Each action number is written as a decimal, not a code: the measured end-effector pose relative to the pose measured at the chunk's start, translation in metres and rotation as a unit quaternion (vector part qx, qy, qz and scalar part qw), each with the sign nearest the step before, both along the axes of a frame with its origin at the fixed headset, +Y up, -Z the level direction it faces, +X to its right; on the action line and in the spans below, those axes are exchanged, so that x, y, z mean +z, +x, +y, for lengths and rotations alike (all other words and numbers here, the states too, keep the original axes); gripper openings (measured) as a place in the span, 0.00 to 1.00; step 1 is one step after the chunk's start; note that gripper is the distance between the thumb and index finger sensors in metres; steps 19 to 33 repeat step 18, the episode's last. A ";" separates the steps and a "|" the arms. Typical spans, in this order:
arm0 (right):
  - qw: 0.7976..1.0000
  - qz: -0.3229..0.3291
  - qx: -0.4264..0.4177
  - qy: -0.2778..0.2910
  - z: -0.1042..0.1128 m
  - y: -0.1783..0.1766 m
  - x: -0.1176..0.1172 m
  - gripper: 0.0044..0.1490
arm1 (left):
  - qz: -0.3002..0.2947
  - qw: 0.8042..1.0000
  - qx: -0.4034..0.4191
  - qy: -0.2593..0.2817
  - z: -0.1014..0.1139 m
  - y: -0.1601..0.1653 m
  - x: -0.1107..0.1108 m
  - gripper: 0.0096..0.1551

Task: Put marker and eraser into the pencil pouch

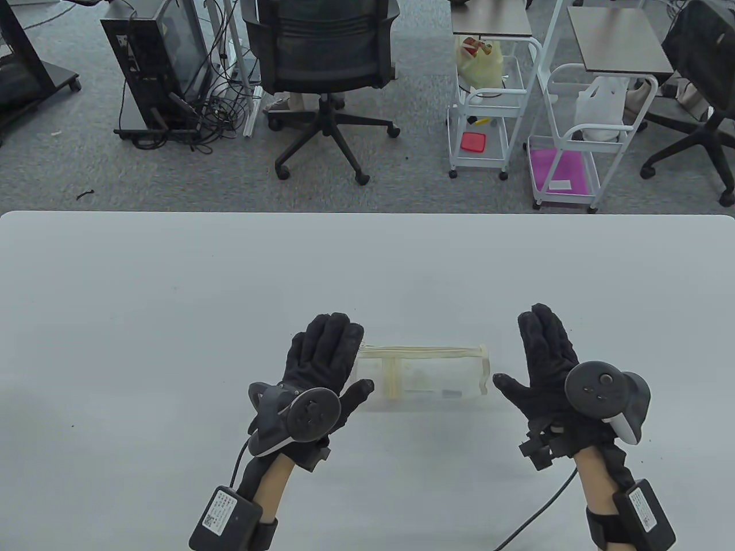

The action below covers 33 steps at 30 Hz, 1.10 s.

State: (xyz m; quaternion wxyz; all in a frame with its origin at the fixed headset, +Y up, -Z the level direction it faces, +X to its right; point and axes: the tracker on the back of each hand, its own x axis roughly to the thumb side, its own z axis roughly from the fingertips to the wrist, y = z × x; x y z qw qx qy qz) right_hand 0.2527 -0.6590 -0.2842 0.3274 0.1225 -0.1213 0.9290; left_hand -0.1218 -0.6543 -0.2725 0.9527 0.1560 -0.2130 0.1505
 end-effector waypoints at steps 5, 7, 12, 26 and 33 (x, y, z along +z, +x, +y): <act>1.000 0.014 0.013 0.016 0.007 -0.006 0.006 0.64 | -0.001 1.000 0.001 0.010 0.002 -0.001 0.002 0.51; 0.999 0.016 0.025 0.018 0.007 -0.009 0.007 0.64 | -0.002 1.000 0.001 0.011 0.002 -0.001 0.003 0.52; 0.998 0.020 0.055 0.010 0.003 -0.015 0.006 0.63 | -0.001 1.000 0.001 0.013 0.001 -0.001 0.002 0.51; 0.998 0.016 0.060 -0.001 -0.002 -0.013 0.003 0.63 | 0.001 1.000 0.002 0.012 0.001 -0.001 0.002 0.51; 0.998 0.016 0.060 -0.001 -0.002 -0.013 0.003 0.63 | 0.001 1.000 0.002 0.012 0.001 -0.001 0.002 0.51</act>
